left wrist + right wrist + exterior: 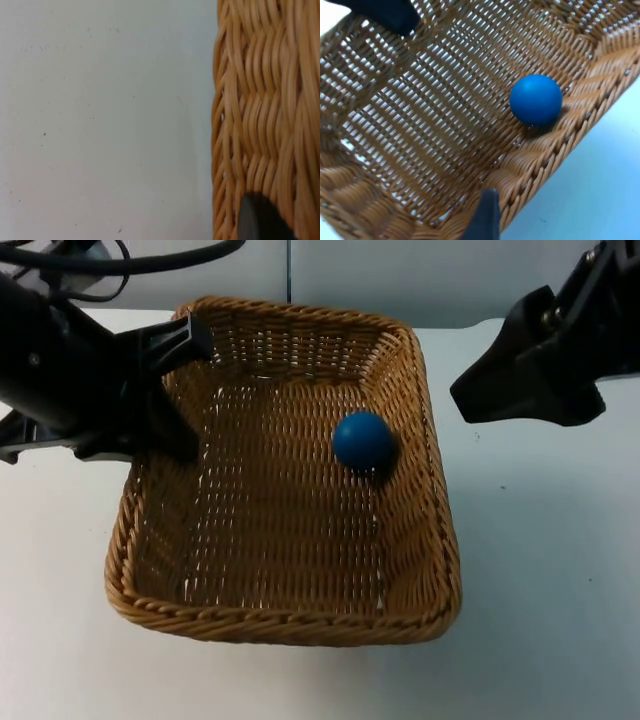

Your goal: Pick up the basket with the left hand and place the ball into the basket with the right hand.

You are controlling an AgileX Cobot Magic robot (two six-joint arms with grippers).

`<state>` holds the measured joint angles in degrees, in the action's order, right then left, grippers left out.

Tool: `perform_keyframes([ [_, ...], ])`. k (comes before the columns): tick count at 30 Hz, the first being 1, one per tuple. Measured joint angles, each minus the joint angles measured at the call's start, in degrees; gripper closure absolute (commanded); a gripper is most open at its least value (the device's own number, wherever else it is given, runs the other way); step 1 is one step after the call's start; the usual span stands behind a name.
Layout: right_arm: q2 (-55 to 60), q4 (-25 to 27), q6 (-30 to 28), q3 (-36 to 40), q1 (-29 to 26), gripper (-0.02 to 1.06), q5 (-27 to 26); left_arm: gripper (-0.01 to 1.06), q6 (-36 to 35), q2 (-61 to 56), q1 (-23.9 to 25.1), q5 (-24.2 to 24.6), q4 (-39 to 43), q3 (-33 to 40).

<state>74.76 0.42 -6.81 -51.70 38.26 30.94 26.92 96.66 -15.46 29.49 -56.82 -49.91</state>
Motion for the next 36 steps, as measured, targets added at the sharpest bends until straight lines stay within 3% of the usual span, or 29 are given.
perform_keyframes([
  [6,-1.31,-0.42,0.36,0.0,0.0,0.28,0.0,1.05,5.17,5.12,0.0,-1.86,-6.67,0.0],
  [13,-1.6,-0.42,0.58,0.0,0.0,0.28,0.0,1.05,21.08,12.78,0.0,-1.48,-24.1,0.0],
  [30,-1.6,-0.42,0.58,0.0,0.0,0.28,0.11,1.05,28.38,19.7,0.0,0.84,-27.36,-4.17],
  [32,-1.6,-0.42,0.58,0.0,0.0,0.28,0.11,1.0,28.49,19.75,0.0,0.88,-27.36,-4.17],
  [34,-1.6,-0.42,0.7,0.0,0.0,0.28,0.11,0.87,28.58,19.83,0.0,0.88,-27.36,-4.17],
  [35,-1.6,-0.42,0.8,0.0,0.0,0.28,0.11,0.87,28.58,19.83,0.0,0.88,-27.36,-4.17],
  [36,-1.6,-0.42,0.78,0.0,0.0,0.28,0.11,0.76,28.58,19.83,0.0,1.1,-27.36,-4.17],
])
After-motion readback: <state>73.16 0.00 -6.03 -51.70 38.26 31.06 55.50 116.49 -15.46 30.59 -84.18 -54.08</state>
